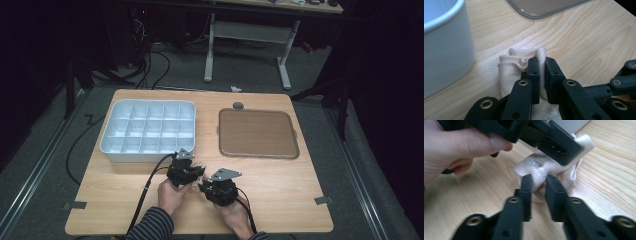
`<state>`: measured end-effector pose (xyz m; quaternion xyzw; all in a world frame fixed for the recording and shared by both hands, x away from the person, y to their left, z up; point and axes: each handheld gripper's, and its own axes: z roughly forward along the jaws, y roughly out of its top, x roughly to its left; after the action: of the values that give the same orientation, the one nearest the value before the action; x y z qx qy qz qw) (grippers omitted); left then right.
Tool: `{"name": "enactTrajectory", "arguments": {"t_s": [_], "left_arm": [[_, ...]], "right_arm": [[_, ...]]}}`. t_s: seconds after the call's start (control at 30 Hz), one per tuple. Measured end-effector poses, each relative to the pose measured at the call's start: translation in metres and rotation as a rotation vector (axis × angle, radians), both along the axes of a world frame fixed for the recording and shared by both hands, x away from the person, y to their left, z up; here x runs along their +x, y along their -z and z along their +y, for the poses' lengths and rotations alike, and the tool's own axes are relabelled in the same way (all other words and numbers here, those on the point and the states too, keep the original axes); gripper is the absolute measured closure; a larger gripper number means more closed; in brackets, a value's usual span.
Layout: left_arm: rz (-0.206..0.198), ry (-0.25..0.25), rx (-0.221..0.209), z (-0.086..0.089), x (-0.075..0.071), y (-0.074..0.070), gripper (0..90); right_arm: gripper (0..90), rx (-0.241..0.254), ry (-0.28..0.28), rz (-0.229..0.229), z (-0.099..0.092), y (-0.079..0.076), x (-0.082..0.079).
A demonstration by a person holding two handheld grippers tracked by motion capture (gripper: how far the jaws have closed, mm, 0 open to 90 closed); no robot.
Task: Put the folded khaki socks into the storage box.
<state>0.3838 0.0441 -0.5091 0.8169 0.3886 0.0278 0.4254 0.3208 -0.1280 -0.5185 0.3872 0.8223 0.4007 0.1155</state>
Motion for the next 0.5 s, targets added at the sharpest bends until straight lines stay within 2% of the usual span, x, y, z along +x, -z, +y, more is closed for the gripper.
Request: {"name": "enactTrajectory", "arguments": {"t_s": [0.1,0.5], "left_arm": [[0.000,-0.001,-0.008,0.0007,0.0001,-0.0007,83.9],[-0.021,-0.005,0.013,-0.0014,0.0008,0.0021,83.7]], "right_arm": [[83.1,-0.002,0.006,-0.016,-0.0031,-0.0003,-0.0023],[84.9,-0.025,0.015,-0.010,-0.0107,0.0018,-0.0017]]}}
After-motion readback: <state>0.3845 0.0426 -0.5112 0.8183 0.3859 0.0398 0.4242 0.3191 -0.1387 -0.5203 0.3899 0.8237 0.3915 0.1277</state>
